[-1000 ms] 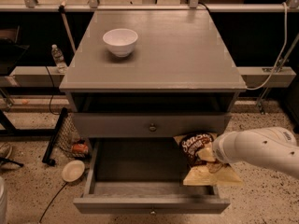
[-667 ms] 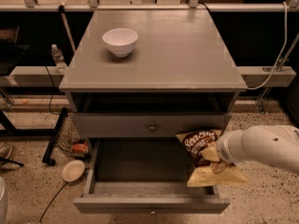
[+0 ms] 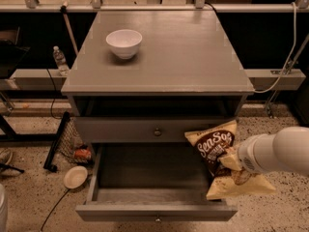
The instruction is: Pick brown chip bag from middle drawer and place on counter
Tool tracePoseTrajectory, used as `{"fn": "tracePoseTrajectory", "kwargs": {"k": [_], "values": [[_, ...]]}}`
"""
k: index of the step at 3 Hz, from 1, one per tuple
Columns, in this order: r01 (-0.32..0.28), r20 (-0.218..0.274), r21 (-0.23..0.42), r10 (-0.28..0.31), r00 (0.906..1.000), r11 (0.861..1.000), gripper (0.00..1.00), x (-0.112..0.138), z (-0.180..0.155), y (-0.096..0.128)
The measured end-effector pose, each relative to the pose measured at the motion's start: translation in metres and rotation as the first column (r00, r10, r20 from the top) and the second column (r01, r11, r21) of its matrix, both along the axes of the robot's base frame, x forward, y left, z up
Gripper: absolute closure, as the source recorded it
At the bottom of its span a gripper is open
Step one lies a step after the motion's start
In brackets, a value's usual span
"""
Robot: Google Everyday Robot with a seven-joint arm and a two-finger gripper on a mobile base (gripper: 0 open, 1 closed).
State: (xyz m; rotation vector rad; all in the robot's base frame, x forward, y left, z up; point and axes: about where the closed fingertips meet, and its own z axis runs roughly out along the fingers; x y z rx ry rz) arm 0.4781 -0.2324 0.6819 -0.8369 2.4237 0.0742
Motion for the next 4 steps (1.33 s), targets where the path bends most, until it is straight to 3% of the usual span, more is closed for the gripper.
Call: {"fn": "tracePoseTrajectory", "kwargs": {"k": [1,2,3,4], "values": [[-0.037,0.054,-0.043,0.039,0.9977,0.998,1.0,-0.01,0.037,0.001],[-0.037,0.054,-0.043,0.039,0.9977,0.998,1.0,-0.01,0.037,0.001],[-0.036,0.094,-0.074,0.043,0.9946,0.997,1.0,-0.009,0.063,-0.005],[-0.031,0.155,-0.127,0.051,0.9865,0.991,1.0,-0.004,0.104,-0.013]]}}
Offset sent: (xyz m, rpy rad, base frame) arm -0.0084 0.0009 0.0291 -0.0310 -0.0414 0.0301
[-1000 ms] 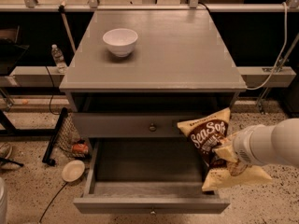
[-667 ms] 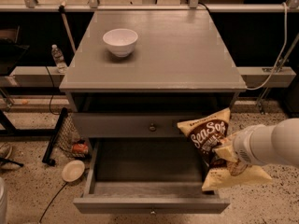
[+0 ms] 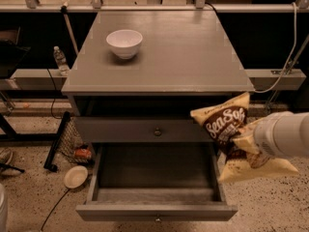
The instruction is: Pick brown chip bag from middle drawer and place on counter
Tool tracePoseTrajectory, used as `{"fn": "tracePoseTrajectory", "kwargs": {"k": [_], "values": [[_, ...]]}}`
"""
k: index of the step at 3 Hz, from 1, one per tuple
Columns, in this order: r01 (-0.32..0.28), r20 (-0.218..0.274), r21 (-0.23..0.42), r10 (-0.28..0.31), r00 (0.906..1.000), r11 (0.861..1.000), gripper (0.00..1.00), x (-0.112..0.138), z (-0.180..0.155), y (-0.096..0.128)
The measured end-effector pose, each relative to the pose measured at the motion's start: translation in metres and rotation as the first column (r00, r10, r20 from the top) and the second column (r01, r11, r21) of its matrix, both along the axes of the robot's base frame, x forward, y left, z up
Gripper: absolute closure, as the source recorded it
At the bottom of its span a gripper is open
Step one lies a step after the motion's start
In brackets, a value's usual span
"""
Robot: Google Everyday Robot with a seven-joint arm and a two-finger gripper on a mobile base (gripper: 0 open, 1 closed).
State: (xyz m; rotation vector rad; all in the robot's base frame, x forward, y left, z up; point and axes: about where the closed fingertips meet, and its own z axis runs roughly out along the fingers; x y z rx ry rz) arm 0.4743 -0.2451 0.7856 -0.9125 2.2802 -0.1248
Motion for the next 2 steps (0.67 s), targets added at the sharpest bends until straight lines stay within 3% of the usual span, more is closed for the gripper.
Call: {"fn": "tracePoseTrajectory", "kwargs": {"k": [1,2], "values": [[-0.012,0.064,-0.054,0.016,0.9978,0.998,1.0,0.009,0.038,-0.002],[-0.054,0.128,-0.106,0.067,0.9895,0.993,1.0,0.024,0.076,0.005]]}}
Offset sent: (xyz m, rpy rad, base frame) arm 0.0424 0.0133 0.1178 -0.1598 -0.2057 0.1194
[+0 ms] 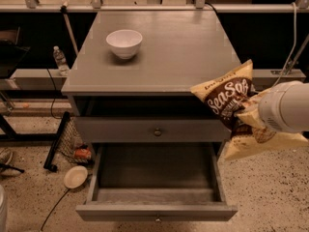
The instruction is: Pick brown chip bag from middle drawer and place on counter
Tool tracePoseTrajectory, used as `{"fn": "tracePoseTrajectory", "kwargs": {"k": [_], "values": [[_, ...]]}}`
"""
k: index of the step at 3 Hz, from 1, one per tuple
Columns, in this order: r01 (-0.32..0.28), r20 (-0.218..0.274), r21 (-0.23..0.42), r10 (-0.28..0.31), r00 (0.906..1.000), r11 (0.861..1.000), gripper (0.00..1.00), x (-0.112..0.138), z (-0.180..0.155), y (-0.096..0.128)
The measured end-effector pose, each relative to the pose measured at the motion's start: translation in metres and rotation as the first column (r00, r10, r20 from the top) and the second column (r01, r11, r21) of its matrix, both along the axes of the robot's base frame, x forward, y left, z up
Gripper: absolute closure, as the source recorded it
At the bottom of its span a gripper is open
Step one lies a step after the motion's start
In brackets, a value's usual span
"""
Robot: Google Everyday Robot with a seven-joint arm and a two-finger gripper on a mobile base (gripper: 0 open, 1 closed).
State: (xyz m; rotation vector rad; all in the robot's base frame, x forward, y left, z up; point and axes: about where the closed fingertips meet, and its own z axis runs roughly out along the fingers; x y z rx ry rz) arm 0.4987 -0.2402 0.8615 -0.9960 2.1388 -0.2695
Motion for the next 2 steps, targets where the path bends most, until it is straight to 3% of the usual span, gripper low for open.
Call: {"fn": "tracePoseTrajectory", "kwargs": {"k": [1,2], "values": [[0.0,0.0,0.0,0.0,1.0,1.0,1.0,0.0,0.0,0.0],[-0.049,0.042,-0.027,0.051,0.9978,0.998,1.0,0.032,0.014,0.0]]}}
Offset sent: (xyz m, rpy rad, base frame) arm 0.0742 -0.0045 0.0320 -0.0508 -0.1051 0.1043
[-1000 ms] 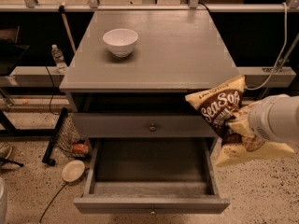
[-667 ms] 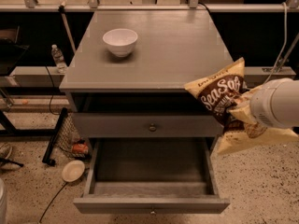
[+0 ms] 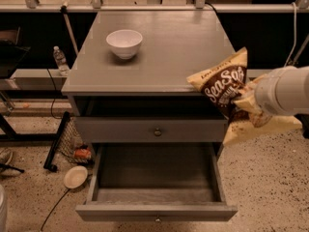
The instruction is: Pick brown chip bag from middle drawer and place on counter
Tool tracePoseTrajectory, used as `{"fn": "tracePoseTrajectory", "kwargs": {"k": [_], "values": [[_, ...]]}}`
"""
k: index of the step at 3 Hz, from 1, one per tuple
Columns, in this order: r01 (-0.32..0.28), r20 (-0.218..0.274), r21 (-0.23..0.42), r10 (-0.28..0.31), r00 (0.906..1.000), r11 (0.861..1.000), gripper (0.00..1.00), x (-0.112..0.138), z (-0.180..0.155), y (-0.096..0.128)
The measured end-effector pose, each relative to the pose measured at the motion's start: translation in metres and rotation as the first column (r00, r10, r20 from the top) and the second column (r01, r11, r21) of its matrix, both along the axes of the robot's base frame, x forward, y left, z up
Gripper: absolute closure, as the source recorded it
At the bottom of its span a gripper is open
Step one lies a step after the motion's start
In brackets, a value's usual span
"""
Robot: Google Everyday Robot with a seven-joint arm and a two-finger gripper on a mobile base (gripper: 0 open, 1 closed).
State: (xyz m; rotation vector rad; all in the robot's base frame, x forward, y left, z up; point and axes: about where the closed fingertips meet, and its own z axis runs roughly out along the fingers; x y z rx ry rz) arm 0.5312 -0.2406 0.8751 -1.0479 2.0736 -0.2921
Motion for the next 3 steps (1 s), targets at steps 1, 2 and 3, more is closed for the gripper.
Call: {"fn": "tracePoseTrajectory", "kwargs": {"k": [1,2,3], "values": [[-0.058,0.04,-0.033,0.059,0.9974,0.998,1.0,0.033,0.017,0.004],[-0.123,0.086,-0.077,0.129,0.9879,0.989,1.0,0.068,0.036,0.015],[-0.126,0.088,-0.079,0.133,0.9873,0.989,1.0,0.069,0.037,0.015]]}}
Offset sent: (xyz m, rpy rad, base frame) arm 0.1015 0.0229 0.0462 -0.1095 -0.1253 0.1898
